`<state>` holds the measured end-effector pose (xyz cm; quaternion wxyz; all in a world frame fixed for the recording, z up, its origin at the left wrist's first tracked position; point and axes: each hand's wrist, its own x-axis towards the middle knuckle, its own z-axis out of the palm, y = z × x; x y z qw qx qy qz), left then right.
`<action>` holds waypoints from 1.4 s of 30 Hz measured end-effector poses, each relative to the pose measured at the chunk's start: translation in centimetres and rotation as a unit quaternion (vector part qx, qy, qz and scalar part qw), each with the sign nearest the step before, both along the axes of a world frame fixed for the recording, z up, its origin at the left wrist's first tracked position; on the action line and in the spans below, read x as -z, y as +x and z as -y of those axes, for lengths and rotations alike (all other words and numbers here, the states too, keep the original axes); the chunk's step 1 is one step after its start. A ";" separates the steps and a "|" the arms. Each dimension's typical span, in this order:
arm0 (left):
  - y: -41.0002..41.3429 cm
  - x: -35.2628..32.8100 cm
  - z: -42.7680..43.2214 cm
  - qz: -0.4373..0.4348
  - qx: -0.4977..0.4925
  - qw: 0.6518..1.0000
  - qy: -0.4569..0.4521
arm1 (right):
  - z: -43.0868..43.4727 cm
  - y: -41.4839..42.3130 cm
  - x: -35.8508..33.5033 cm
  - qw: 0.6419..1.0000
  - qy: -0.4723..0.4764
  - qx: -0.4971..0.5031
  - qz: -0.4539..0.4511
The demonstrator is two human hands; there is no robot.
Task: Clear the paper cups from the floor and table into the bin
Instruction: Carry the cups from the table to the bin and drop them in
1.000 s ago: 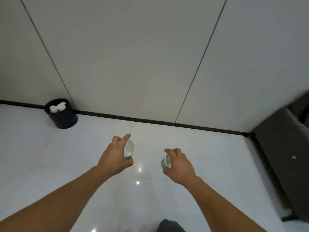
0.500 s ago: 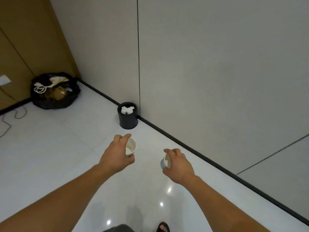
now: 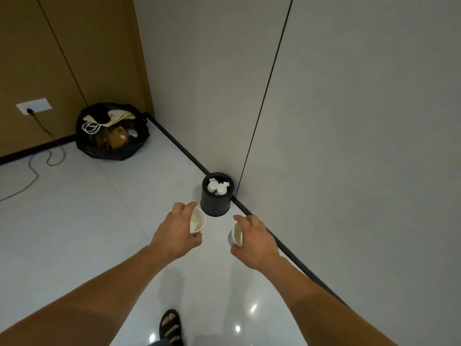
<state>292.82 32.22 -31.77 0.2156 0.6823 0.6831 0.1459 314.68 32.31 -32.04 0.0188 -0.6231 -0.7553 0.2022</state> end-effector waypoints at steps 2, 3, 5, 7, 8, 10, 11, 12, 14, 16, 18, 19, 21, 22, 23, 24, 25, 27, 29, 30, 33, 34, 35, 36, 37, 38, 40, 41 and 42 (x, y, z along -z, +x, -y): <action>-1.2 -0.1 -3.4 0.003 0.021 1.000 0.002 | -3.1 -0.8 0.1 1.000 0.000 0.019 0.001; -1.9 -0.3 -5.4 -0.006 0.032 0.999 0.008 | -4.9 -1.3 0.2 1.000 0.003 0.027 -0.001; -3.6 -0.3 -9.6 -0.013 0.029 0.999 0.011 | -8.0 -2.2 0.5 0.999 -0.001 0.042 -0.008; -4.2 0.0 -13.0 -0.011 0.026 1.000 -0.002 | -10.3 -2.6 1.1 0.998 -0.015 0.053 -0.016; -4.2 0.3 -14.8 -0.007 0.033 0.999 -0.001 | -11.6 -2.6 1.5 0.998 -0.019 0.055 -0.021; -4.0 1.0 -18.7 -0.003 0.044 0.999 -0.003 | -15.1 -2.2 2.3 0.996 -0.026 0.077 -0.030; -3.8 1.6 -20.7 0.000 0.047 0.999 -0.005 | -17.1 -1.8 2.8 0.995 -0.032 0.090 -0.038; -3.5 2.1 -22.7 0.001 0.051 0.999 -0.008 | -19.1 -1.5 3.5 0.993 -0.040 0.098 -0.042; -3.0 3.4 -27.0 0.004 0.052 0.999 -0.009 | -23.4 -1.0 5.3 0.993 -0.048 0.099 -0.036; -2.5 4.8 -31.5 0.006 0.048 0.999 -0.017 | -28.1 -0.9 7.2 0.993 -0.057 0.097 -0.038; -2.1 6.6 -35.9 0.005 0.034 0.999 -0.025 | -32.9 -0.9 9.4 0.993 -0.065 0.086 -0.041; -1.9 7.6 -38.0 0.007 0.027 0.999 -0.034 | -35.0 -0.8 10.3 0.993 -0.074 0.084 -0.043; -1.1 9.8 -42.1 0.008 0.025 0.998 -0.050 | -38.8 -0.6 12.1 0.992 -0.081 0.087 -0.050; -0.7 11.0 -43.9 0.010 0.025 0.998 -0.056 | -40.5 -0.4 13.0 0.991 -0.083 0.087 -0.052; -0.3 12.3 -45.7 0.017 0.024 0.998 -0.062 | -42.2 -0.3 13.9 0.991 -0.085 0.091 -0.052; 0.2 13.8 -47.4 0.026 0.022 0.997 -0.068 | -43.9 -0.1 15.0 0.990 -0.088 0.095 -0.053; 0.6 15.5 -49.0 0.035 0.020 0.996 -0.073 | -45.4 0.1 16.4 0.990 -0.090 0.099 -0.053; 1.1 19.5 -51.8 0.053 0.021 0.996 -0.070 | -48.4 0.0 19.5 0.990 -0.084 0.101 -0.055; 1.4 24.4 -54.7 0.056 0.026 0.996 -0.061 | -51.0 -0.7 23.8 0.992 -0.069 0.089 -0.059; 1.5 27.1 -56.2 0.057 0.024 0.996 -0.057 | -52.3 -1.1 26.3 0.991 -0.070 0.093 -0.063; 2.0 35.9 -59.8 0.067 0.021 0.995 -0.066 | -55.2 -2.1 34.3 0.986 -0.077 0.123 -0.082; 2.0 38.7 -60.5 0.071 0.026 0.994 -0.073 | -55.7 -2.3 36.9 0.984 -0.077 0.135 -0.089; 2.0 41.3 -60.9 0.074 0.030 0.994 -0.080 | -55.9 -2.5 39.4 0.982 -0.079 0.144 -0.096; 2.0 43.6 -61.1 0.078 0.031 0.993 -0.087 | -56.1 -2.7 41.9 0.980 -0.082 0.151 -0.101; 2.0 45.7 -61.2 0.082 0.035 0.992 -0.094 | -56.1 -2.9 44.1 0.978 -0.085 0.160 -0.103; 2.1 47.4 -61.3 0.083 0.042 0.991 -0.099 | -56.0 -3.0 46.1 0.976 -0.085 0.171 -0.103; 2.2 50.4 -61.5 0.086 0.066 0.989 -0.102 | -55.9 -3.3 49.8 0.974 -0.083 0.189 -0.099; 2.3 51.7 -61.5 0.089 0.080 0.988 -0.098 | -55.9 -3.5 51.2 0.973 -0.083 0.193 -0.096; 2.4 52.8 -61.6 0.087 0.096 0.987 -0.092 | -55.9 -3.6 52.4 0.972 -0.083 0.197 -0.093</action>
